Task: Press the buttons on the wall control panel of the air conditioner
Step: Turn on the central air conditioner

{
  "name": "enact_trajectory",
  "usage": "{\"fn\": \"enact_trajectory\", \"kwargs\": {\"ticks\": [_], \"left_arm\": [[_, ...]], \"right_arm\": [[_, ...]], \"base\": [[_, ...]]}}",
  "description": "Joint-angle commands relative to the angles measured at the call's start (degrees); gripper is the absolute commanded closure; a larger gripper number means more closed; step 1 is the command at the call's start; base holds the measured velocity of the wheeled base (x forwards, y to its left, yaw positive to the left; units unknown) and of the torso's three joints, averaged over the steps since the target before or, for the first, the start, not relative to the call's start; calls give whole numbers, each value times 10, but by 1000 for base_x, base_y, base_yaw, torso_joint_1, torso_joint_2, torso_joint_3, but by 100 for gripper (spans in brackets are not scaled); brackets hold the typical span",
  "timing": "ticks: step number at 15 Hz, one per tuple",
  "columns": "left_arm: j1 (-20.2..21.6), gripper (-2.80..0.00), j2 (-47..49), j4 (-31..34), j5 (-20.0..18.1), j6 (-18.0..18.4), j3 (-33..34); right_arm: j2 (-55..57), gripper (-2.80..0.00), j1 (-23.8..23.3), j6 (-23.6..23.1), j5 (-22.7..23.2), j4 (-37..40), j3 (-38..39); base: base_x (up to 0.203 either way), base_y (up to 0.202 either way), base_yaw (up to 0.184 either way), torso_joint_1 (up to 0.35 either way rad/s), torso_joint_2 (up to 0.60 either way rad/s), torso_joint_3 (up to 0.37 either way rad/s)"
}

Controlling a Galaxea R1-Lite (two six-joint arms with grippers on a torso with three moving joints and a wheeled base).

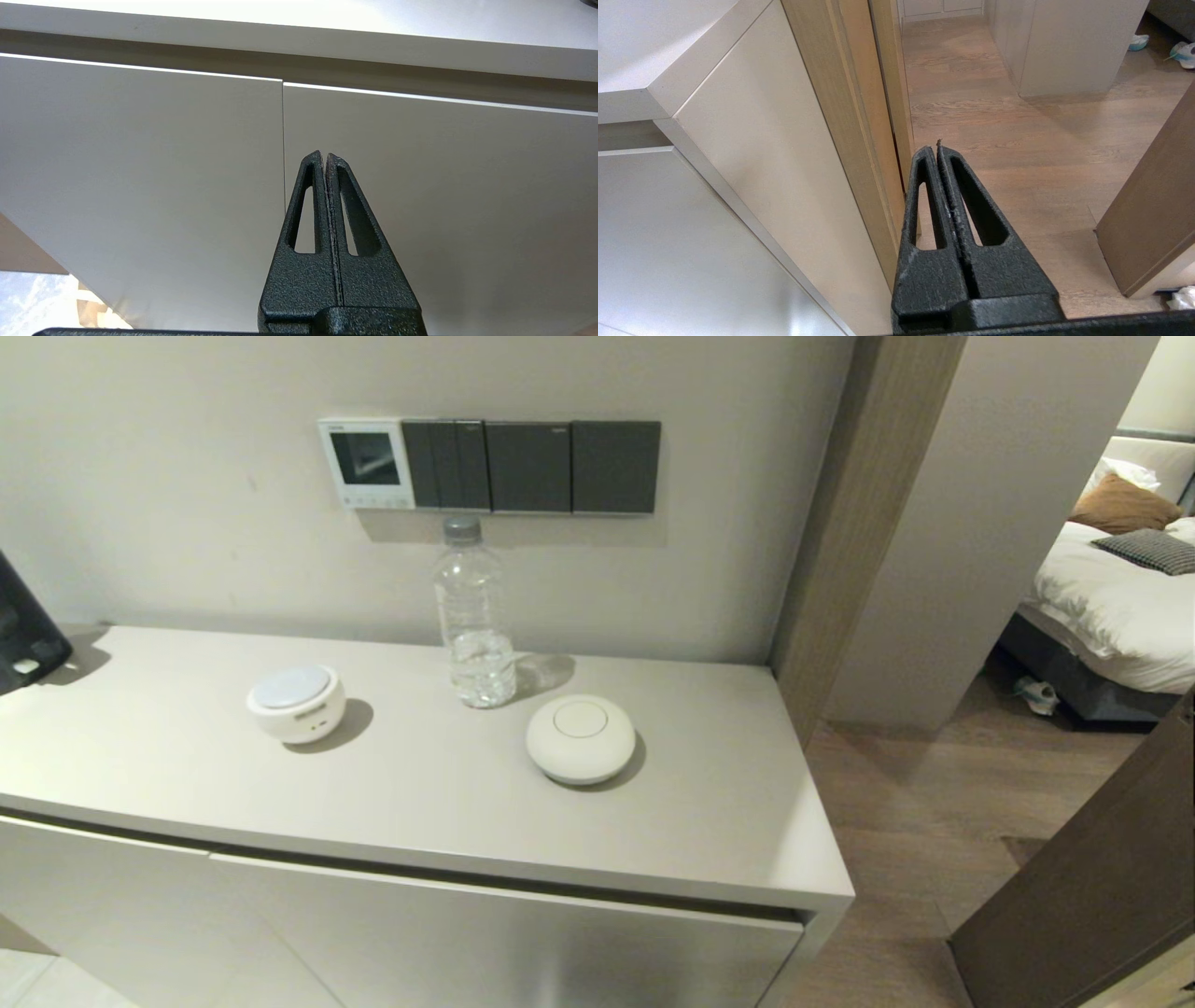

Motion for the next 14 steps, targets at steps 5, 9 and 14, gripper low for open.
{"fn": "enact_trajectory", "kwargs": {"ticks": [5,9,14], "left_arm": [[1,0,1,0,0,0,0],[1,0,0,0,0,1,0],[1,0,0,0,-2,6,0]], "right_arm": [[0,0,0,0,0,0,2],[1,0,0,0,0,0,2],[1,0,0,0,0,0,2]], "base": [[0,0,0,0,0,0],[0,0,0,0,0,0],[0,0,0,0,0,0]]}}
